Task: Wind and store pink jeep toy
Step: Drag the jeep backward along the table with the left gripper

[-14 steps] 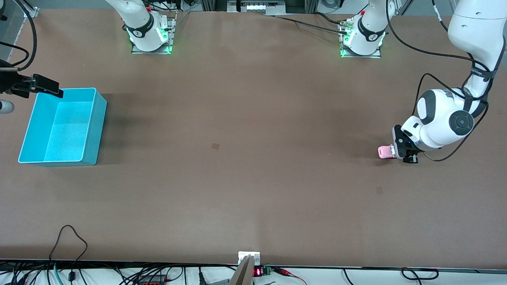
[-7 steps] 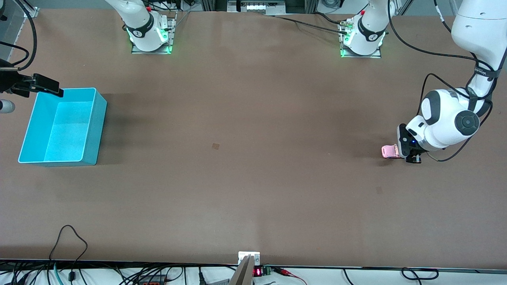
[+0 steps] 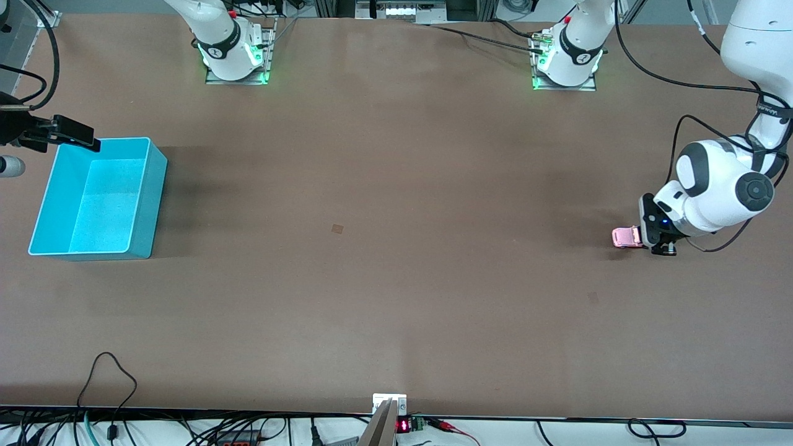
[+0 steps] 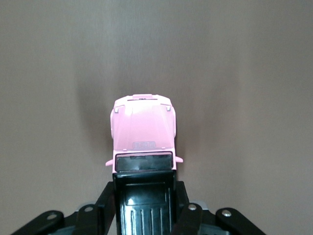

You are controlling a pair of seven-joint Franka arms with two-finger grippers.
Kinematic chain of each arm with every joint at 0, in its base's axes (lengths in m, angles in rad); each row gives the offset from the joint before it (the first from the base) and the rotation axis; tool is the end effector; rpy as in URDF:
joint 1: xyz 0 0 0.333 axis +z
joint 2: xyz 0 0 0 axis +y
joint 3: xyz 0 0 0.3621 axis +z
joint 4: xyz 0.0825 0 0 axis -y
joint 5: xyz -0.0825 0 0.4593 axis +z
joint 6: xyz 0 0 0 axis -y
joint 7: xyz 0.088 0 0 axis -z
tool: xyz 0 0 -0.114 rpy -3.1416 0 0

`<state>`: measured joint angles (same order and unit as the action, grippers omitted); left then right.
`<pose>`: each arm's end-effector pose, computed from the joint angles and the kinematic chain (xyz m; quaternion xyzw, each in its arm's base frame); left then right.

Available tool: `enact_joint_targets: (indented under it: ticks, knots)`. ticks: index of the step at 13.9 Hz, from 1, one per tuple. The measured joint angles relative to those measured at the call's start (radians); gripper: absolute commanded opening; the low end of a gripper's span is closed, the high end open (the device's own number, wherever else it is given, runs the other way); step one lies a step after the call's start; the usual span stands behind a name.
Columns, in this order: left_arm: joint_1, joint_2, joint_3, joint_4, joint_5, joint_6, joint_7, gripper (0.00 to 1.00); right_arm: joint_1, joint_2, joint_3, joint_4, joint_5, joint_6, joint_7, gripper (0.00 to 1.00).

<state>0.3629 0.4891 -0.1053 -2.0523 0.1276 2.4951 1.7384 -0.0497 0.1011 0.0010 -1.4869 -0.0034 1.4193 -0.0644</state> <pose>0.6321 0.1660 0.1652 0.7061 -0.7077 -0.0217 0.0107 0.6461 -0.0320 0.6324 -0.9964 -0.0077 0.0842 0.0031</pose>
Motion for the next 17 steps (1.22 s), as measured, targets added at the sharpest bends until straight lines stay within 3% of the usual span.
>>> enact_joint_targets:
  ticks: [8, 9, 10, 11, 14, 17]
  knots:
    - [0.079, 0.028, -0.002, 0.045, 0.070, -0.004, 0.010, 0.17, 0.000, 0.000, 0.003, 0.000, 0.000, 0.000, 0.000, 1.00]
    - [0.089, 0.030, -0.002, 0.049, 0.070, -0.004, 0.012, 0.28, 0.000, 0.000, 0.003, 0.000, 0.000, 0.000, 0.000, 1.00]
    - [0.097, 0.032, -0.002, 0.052, 0.070, -0.003, 0.013, 0.73, 0.000, 0.000, 0.003, 0.000, 0.000, 0.000, 0.000, 1.00]
    - [0.103, 0.033, -0.005, 0.054, 0.070, -0.003, 0.014, 1.00, 0.000, 0.000, 0.003, 0.000, 0.000, 0.000, 0.000, 1.00]
    - [0.132, 0.057, -0.056, 0.055, 0.070, -0.012, 0.014, 1.00, 0.000, 0.000, 0.003, 0.000, 0.000, -0.001, 0.000, 1.00]
    - [0.151, -0.025, -0.145, 0.093, 0.070, -0.142, 0.012, 1.00, 0.000, 0.000, 0.003, 0.000, 0.000, -0.003, 0.000, 1.00]
